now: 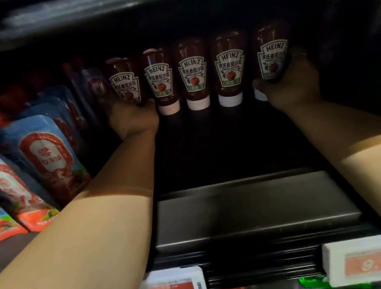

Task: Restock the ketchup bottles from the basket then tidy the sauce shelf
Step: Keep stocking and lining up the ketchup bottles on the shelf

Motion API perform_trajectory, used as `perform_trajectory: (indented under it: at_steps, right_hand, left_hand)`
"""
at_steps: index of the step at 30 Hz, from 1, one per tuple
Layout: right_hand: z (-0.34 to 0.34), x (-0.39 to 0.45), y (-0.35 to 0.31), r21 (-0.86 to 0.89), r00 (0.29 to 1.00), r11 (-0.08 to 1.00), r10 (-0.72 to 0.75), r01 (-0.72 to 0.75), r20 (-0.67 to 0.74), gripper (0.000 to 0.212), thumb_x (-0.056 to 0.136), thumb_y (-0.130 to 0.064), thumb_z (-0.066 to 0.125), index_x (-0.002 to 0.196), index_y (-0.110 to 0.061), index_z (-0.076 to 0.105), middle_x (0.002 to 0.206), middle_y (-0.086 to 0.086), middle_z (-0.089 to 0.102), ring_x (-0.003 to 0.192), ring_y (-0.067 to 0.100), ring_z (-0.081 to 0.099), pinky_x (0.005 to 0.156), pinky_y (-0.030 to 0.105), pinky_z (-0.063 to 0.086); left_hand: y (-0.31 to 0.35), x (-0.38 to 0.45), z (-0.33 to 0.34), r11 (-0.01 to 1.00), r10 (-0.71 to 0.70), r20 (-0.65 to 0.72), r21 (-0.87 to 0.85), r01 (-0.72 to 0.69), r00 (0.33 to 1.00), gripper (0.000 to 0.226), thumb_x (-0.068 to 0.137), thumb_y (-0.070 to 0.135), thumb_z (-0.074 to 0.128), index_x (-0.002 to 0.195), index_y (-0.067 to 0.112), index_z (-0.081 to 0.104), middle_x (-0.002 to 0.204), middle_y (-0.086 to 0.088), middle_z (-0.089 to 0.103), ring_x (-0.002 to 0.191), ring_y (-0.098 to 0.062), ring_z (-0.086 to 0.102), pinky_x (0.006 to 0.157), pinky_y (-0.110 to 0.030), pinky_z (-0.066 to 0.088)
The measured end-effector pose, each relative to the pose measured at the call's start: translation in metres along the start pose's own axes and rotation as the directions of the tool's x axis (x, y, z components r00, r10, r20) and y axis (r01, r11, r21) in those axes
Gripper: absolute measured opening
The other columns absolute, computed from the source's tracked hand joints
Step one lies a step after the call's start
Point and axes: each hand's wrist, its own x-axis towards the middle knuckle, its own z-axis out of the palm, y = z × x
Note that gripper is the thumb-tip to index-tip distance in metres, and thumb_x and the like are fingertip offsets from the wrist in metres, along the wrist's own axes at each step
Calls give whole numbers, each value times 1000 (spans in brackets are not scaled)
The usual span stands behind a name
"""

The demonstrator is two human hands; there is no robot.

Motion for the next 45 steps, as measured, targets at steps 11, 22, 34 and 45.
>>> perform_trajectory:
  at_steps: [11, 22, 34, 45]
  right_hand:
    - [2, -1, 3, -21, 1000, 1000, -3, 3, -18, 72, 75, -25, 87, 137, -11, 51, 134, 4, 63, 121, 18, 61, 82, 13, 39]
    - [-32, -44, -3, -205, 999, 978, 32, -32, -6, 62, 86, -28, 76, 139, -7, 51, 139, 16, 57, 132, 32, 52, 107, 31, 40]
    - [-72, -100, -16, -328, 996, 943, -17, 47, 93, 31, 86, -20, 72, 115, -12, 65, 120, 10, 67, 117, 28, 60, 95, 21, 39]
    - [-161, -174, -22, -305, 835, 831, -299, 466, 462, 19, 89, -21, 65, 107, -17, 69, 107, 7, 69, 101, 28, 62, 90, 35, 47]
  left_hand:
    - [-1, 2, 5, 999, -16, 7, -33, 16, 1000, 85, 82, 29, 77, 152, 14, 33, 149, -6, 51, 137, -23, 48, 111, -23, 35]
    - [16, -33, -20, 998, 57, 191, 5, -59, 980, 29, 90, 32, 69, 112, 14, 69, 120, -10, 70, 116, -28, 63, 91, -24, 45]
    - [9, -50, -56, 979, 64, 427, -200, 25, 902, 17, 80, 12, 76, 77, 27, 67, 91, 11, 69, 95, -11, 62, 74, -16, 46]
    - [19, -141, -161, 975, 165, 521, 41, -218, 837, 12, 85, 18, 76, 97, 21, 74, 99, -2, 73, 94, -17, 66, 89, -28, 50]
